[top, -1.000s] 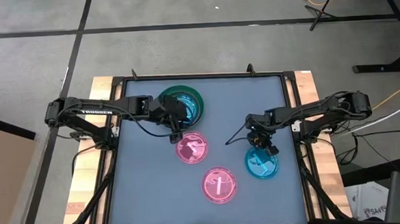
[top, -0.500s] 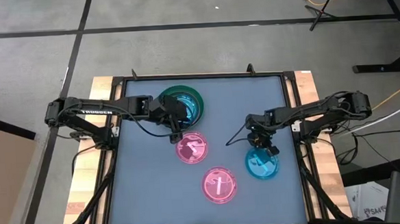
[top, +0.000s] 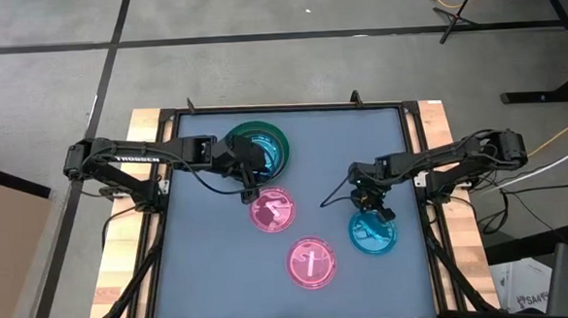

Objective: Stack plastic plates
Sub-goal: Stack the blue plate on the other blue plate

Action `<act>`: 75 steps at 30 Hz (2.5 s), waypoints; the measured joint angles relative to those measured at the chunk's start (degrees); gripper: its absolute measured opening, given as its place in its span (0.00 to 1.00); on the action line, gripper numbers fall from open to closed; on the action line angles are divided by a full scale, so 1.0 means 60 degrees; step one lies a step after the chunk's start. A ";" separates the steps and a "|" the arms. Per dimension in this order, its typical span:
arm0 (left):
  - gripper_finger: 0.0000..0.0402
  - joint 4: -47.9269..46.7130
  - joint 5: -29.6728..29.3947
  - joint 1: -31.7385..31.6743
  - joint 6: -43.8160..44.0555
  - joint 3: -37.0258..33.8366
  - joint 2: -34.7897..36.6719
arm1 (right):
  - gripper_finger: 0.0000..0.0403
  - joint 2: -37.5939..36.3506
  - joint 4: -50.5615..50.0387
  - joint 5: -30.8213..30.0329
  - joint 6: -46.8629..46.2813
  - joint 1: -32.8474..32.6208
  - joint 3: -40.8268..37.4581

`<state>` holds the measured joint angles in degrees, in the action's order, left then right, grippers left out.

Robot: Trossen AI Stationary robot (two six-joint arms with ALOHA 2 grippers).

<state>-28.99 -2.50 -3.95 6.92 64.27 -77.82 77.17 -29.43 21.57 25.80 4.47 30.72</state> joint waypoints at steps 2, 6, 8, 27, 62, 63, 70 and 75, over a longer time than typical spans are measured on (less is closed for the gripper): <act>0.23 0.0000 0.0000 0.0000 0.0000 0.0000 0.0000 | 0.01 0.0000 0.0036 -0.0012 -0.0013 0.0000 0.0000; 0.23 0.0000 0.0000 0.0000 0.0004 0.0000 0.0000 | 0.00 0.0000 0.0313 -0.0027 -0.0042 0.0000 0.0000; 0.23 0.0000 0.0000 0.0000 0.0001 0.0000 0.0000 | 0.00 0.0007 0.0364 -0.0068 -0.0044 0.0000 0.0061; 0.23 0.0000 0.0004 0.0000 0.0066 -0.0004 0.0000 | 0.00 0.0007 0.1040 -0.1989 0.0000 0.0011 0.2772; 0.23 0.0443 -0.4454 0.0541 0.2605 -0.0004 -0.0136 | 0.00 0.1439 0.6463 -0.3357 -0.0013 0.2080 0.3391; 0.23 0.0488 -0.4526 0.0535 0.2607 -0.0008 -0.0156 | 0.00 0.1497 0.6697 -0.3417 -0.0072 0.2080 0.3391; 0.23 0.1239 -0.4852 0.0424 0.2525 -0.0004 -0.0695 | 0.00 0.1504 0.7265 -0.3521 -0.0270 0.2076 0.3391; 0.23 0.1218 -0.5538 0.0396 0.2506 -0.0004 -0.1256 | 0.00 0.1504 0.7383 -0.3523 -0.0277 0.2076 0.3391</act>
<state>-21.69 -35.73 -1.57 21.96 64.25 -85.36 86.19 14.87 0.43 24.14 16.93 51.07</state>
